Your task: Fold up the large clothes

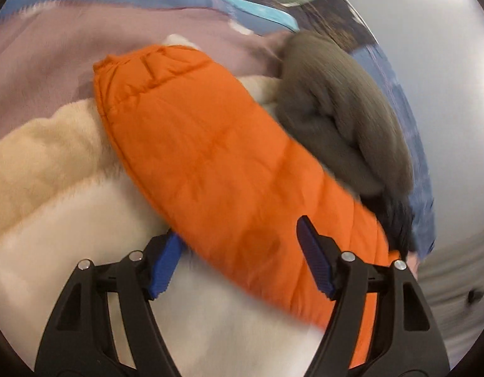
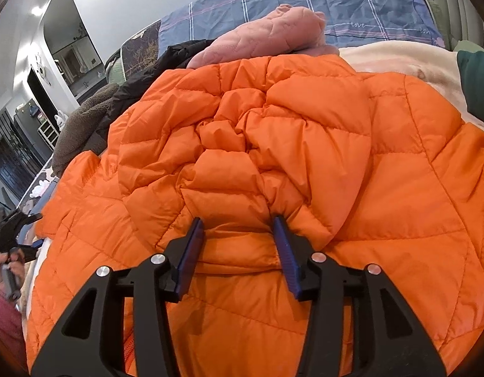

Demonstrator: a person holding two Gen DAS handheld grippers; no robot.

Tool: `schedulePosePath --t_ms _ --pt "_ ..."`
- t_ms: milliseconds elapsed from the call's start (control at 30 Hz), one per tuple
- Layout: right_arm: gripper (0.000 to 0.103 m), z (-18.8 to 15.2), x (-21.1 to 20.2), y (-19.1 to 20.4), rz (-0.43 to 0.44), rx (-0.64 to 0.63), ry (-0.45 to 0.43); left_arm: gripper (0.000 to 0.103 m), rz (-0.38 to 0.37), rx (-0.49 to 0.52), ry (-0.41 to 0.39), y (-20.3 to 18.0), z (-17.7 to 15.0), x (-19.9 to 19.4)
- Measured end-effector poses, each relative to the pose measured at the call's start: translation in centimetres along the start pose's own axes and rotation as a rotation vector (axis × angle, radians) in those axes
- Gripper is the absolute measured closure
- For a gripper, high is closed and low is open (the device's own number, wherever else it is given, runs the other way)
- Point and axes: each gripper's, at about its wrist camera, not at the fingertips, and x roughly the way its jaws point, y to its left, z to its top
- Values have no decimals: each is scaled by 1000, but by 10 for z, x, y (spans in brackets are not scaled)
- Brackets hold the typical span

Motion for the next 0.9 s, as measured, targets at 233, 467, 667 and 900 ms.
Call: schedulePosePath --t_ms 233,467,667,900 --pt "50 0 0 3 1 -10 1 97 -112 -39 -120 -16 18 -19" --pt "46 1 1 6 6 -18 1 97 -362 509 -211 -216 -55 -76" --pt "46 0 -1 3 25 -3 -5 91 -533 946 -48 -363 -197 -50" --pt "46 -1 -7 -5 60 27 -13 53 -379 1239 214 -382 -326 46"
